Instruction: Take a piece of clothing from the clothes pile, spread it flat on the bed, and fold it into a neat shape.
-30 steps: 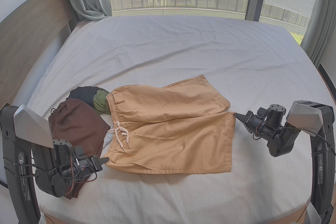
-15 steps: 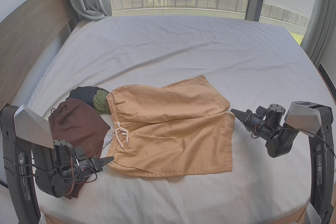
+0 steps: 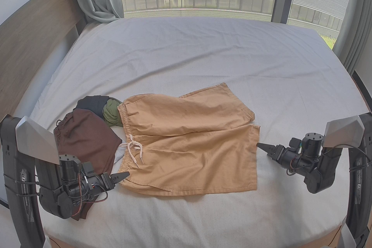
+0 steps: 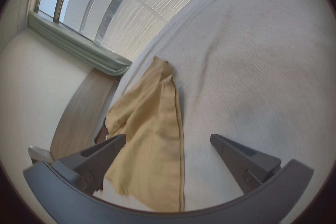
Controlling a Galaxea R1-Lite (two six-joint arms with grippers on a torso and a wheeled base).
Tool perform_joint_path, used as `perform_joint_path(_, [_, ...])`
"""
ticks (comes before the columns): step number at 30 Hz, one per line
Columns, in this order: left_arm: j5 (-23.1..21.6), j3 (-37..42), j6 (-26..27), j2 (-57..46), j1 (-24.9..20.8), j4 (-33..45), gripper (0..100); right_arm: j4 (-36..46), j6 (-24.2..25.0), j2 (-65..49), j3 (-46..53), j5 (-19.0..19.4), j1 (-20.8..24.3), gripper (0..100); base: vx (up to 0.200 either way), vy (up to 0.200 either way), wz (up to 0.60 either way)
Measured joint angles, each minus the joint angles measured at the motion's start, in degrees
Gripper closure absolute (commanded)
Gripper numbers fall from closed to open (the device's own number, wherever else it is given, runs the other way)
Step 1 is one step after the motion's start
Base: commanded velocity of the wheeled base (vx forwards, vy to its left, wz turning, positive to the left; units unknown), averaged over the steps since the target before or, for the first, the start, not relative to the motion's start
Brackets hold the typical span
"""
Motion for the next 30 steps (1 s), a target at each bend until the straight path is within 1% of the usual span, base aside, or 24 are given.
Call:
perform_joint_path(5, [-0.02,-0.13,-0.06,-0.09,-0.09,0.00,0,-0.65,-6.08,-2.50,7.34,1.07,0.04,0,0.000,0.000,0.00])
perform_joint_path(6, [-0.02,-0.13,-0.09,-0.09,-0.13,0.00,100,-0.76,-6.57,-2.69,7.95,1.16,0.04,0,0.000,0.000,0.00])
perform_joint_path(11, [-0.05,-0.24,-0.48,0.05,-0.44,0.00,100,-0.88,-7.67,-2.83,9.29,1.26,-0.10,0,0.000,0.000,0.00])
perform_joint_path(21, [-0.07,-1.76,-0.61,1.57,-0.22,0.00,100,-0.87,-7.78,-2.08,9.73,1.48,0.34,0,0.000,0.000,0.00])
perform_joint_path(27, [-0.07,-1.93,-0.61,2.04,-0.20,0.02,100,-0.87,-8.27,-0.57,9.92,3.60,0.54,0,0.000,0.000,0.00])
perform_joint_path(30, [-0.10,-1.97,-0.61,2.12,-0.20,0.00,100,-0.88,-9.19,0.23,10.05,3.89,0.87,0,0.000,0.000,0.00])
